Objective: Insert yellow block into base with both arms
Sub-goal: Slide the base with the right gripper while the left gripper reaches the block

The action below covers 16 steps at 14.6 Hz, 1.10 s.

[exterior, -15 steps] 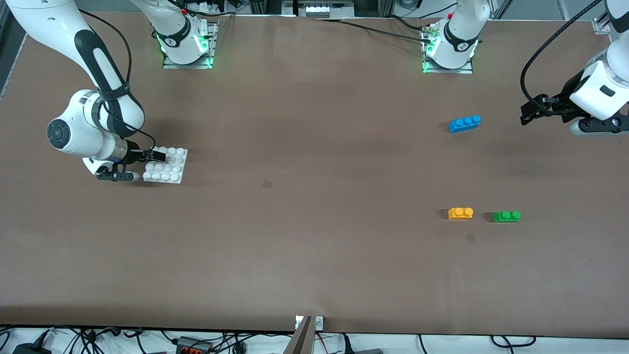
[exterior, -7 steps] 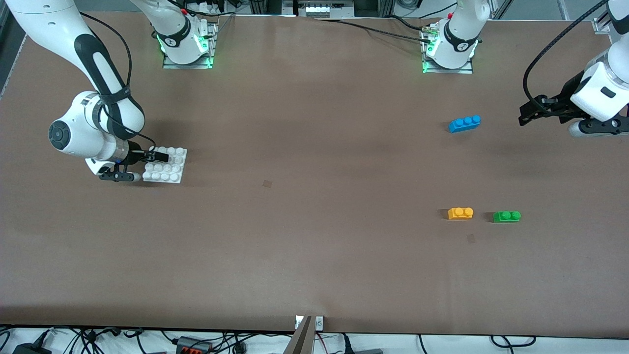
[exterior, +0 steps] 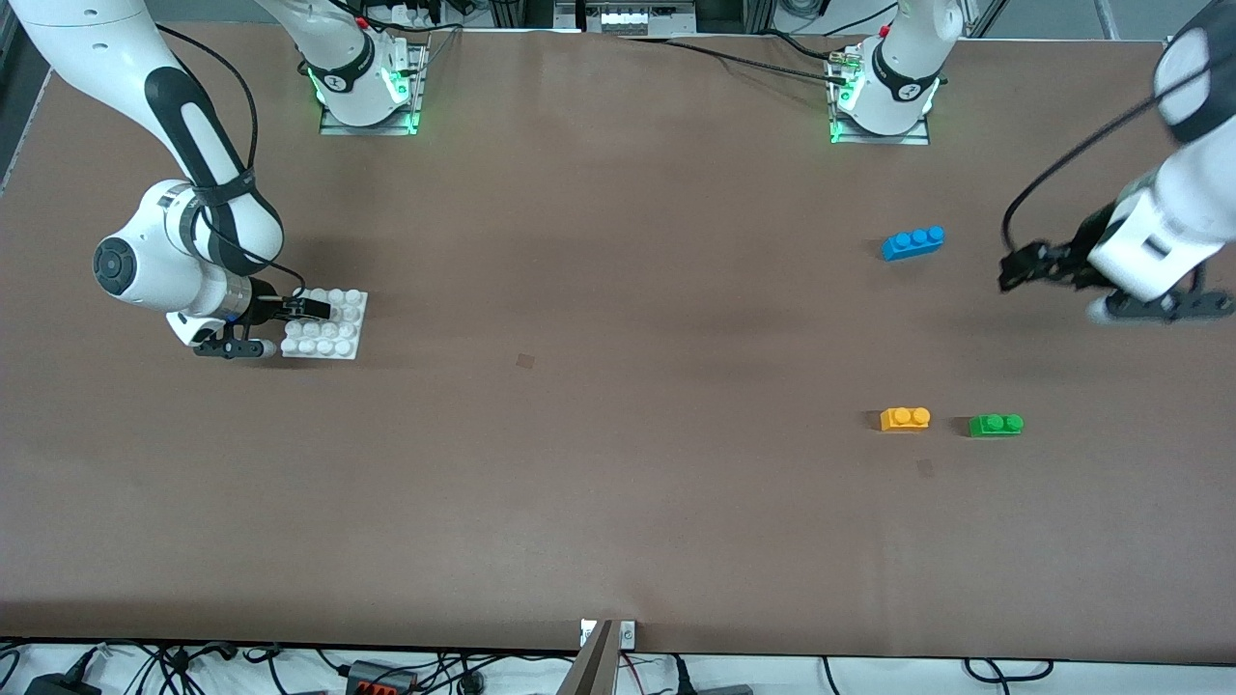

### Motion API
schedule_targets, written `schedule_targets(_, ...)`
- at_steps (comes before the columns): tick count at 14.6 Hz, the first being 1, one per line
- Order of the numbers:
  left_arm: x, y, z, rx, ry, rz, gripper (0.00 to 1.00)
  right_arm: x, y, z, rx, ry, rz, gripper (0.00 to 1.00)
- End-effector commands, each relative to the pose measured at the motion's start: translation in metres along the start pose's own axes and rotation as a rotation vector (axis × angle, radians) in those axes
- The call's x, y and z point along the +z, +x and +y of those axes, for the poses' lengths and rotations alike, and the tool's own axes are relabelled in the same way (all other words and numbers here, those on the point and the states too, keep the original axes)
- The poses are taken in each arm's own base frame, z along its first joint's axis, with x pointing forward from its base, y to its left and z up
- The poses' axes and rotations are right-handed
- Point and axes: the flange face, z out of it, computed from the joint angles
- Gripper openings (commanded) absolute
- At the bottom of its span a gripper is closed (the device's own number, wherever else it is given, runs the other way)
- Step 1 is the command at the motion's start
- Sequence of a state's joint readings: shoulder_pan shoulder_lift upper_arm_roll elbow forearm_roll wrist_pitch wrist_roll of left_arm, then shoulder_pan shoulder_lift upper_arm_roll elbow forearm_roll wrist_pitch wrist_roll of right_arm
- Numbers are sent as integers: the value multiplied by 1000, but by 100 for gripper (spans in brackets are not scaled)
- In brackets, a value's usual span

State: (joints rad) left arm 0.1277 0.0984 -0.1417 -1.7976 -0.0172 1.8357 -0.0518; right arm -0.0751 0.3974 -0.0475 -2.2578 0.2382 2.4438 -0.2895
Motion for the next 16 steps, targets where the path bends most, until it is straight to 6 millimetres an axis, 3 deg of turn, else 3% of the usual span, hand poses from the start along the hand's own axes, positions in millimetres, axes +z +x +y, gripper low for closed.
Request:
schedule_targets(1, 53, 31, 15, 34, -40, 8, 100, 21, 6, -3, -28, 34, -8, 72)
schedule_targets(4, 94, 50, 31, 56, -58, 58, 100, 26, 7, -18, -20, 67, -8, 72)
schedule_targets(5, 118, 52, 42, 77, -55, 90, 100, 28, 7, -22, -24, 69, -12, 72)
schedule_targets(7, 167, 50, 39, 88, -47, 155, 100, 33, 7, -43, -35, 95, -14, 72)
schedule_targets(8, 182, 51, 39, 95, -43, 172, 100, 39, 6, -47, -24, 110, -24, 72)
schedule_targets(13, 226, 59, 39, 177, 20, 185, 100, 67, 12, -132, -96, 159, -61, 71)
schedule_targets(16, 234, 67, 28, 168, 30, 193, 100, 81, 23, -187, -157, 155, -63, 68)
